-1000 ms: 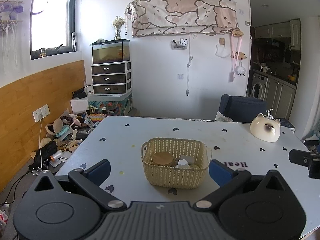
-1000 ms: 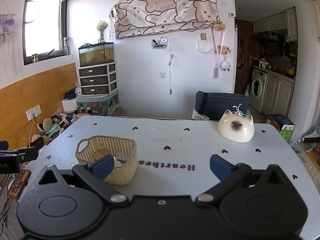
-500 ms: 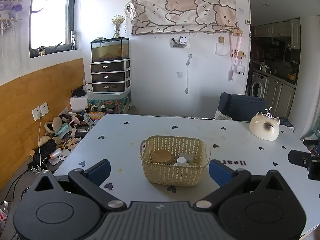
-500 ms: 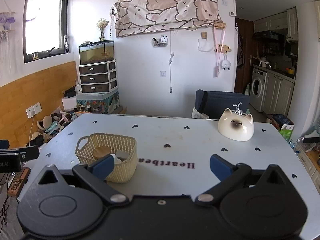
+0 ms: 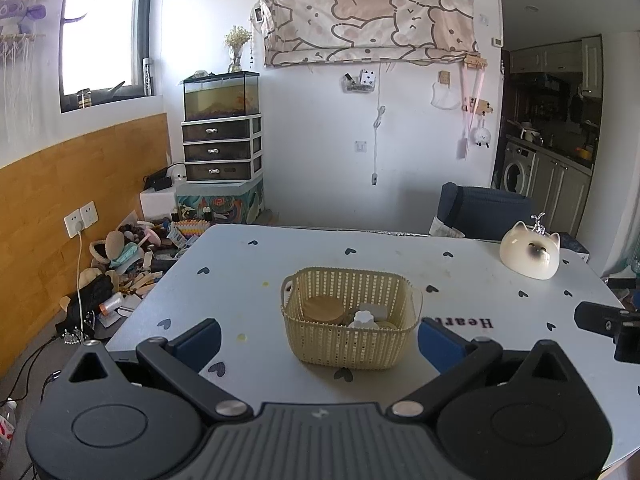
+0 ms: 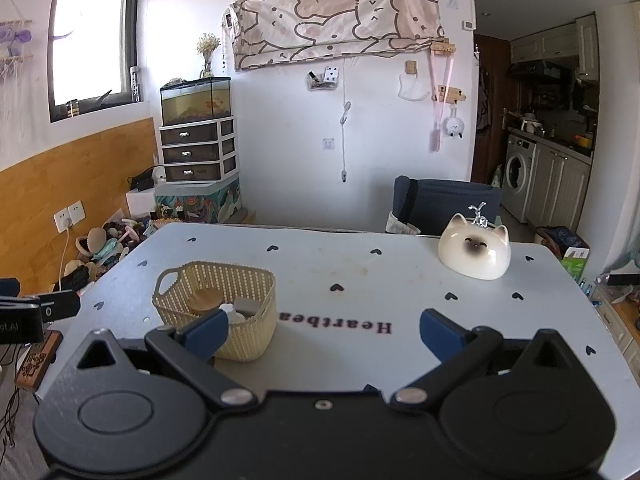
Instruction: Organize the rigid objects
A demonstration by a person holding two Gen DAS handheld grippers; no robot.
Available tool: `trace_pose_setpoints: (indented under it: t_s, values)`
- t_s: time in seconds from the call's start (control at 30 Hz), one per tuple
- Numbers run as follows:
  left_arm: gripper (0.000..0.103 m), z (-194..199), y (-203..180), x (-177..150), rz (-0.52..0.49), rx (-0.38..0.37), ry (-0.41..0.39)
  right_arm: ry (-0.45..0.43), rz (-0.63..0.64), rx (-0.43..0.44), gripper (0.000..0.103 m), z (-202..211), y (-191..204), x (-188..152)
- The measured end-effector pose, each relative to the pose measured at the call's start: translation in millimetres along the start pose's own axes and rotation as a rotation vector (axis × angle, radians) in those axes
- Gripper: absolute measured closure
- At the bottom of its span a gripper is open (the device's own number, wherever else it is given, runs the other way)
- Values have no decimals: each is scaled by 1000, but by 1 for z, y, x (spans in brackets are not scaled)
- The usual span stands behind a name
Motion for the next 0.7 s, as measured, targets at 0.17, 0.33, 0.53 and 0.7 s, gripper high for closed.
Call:
trace_pose_setpoints:
  t_s: [0.17, 0.33, 0.53, 0.7]
  values:
    - [0, 0, 0, 0, 0, 0, 0, 2, 1, -1, 0, 0, 0, 1]
    - [0, 1, -2, -3, -3, -3, 2, 6, 1, -2, 0, -1, 0, 1]
    - [0, 0, -6, -3, -7, -7, 3, 7, 1, -3, 0, -1, -1, 0]
    - [0, 0, -6, -1, -7, -10, 6, 9, 0, -3, 0, -2, -3, -1]
Point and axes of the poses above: each gripper's, at about its wrist camera, not at the fingertips, and z roughly against the way its jaws point, y to its left, x to its top, the point moved 2 cm from there along -z, roughly the way its jaws point, and after that the axes turned 3 degrees about y, right-handed, at the moved point
